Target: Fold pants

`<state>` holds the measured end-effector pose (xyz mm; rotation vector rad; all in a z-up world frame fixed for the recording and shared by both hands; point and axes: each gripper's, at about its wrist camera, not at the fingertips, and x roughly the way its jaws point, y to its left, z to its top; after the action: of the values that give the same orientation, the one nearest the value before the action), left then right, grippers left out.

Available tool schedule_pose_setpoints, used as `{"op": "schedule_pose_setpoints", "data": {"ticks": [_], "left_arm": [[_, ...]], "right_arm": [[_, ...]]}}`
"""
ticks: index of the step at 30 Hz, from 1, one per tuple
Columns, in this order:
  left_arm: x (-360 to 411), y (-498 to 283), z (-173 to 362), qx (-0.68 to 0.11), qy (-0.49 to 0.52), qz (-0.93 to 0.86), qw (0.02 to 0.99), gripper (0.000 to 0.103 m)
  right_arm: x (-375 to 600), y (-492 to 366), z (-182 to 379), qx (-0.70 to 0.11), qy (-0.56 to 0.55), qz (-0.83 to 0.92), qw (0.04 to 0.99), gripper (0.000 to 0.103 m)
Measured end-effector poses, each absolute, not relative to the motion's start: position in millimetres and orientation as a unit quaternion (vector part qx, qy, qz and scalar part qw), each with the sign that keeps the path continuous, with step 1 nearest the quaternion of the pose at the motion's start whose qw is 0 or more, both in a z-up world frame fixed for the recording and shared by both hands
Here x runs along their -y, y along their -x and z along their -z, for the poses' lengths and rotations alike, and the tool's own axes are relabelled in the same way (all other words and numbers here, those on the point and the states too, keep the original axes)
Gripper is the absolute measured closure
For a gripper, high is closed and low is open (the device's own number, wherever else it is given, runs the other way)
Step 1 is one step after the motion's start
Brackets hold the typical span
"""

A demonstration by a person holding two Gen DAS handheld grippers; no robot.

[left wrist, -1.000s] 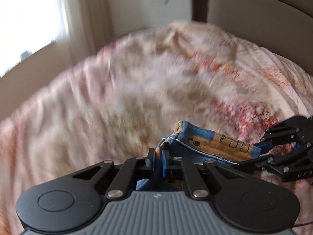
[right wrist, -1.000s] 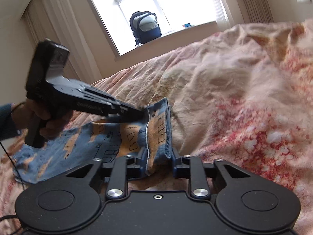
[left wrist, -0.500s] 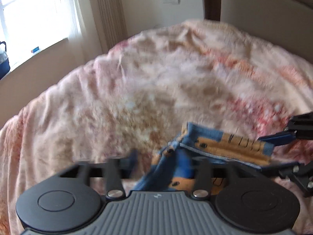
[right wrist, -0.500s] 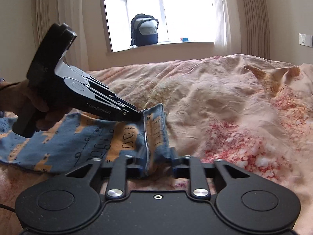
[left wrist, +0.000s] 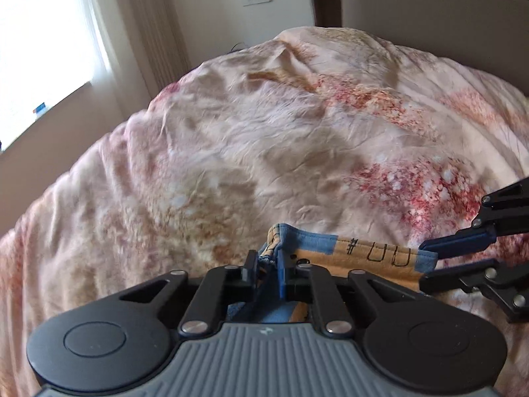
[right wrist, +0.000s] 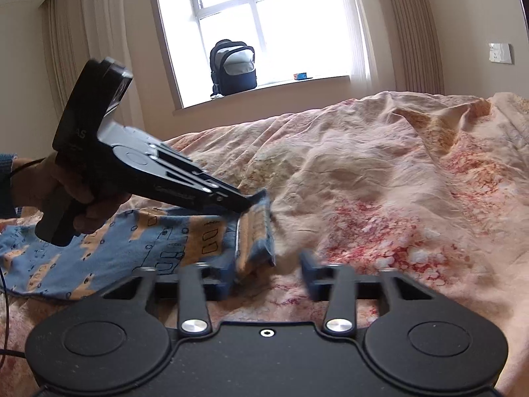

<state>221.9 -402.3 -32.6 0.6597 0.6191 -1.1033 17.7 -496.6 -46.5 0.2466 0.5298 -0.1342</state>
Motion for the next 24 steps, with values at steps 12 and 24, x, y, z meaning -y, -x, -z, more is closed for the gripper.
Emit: {"op": "schedule_pose_setpoints", "data": {"ticks": [12,24], "left_arm": [[397.7,-222.3,39.1,-0.282,-0.317,0.472,0.773,0.085],[382.5,-238.8,26.7,-0.300,-0.240,0.443,0.810,0.044]], "right_arm": [[491.6,-27.7,47.0,-0.269,-0.082,0.074,0.957,0.082],[515.7,-33.0,55.8,-0.274,-0.189,0.047,0.942,0.091]]}}
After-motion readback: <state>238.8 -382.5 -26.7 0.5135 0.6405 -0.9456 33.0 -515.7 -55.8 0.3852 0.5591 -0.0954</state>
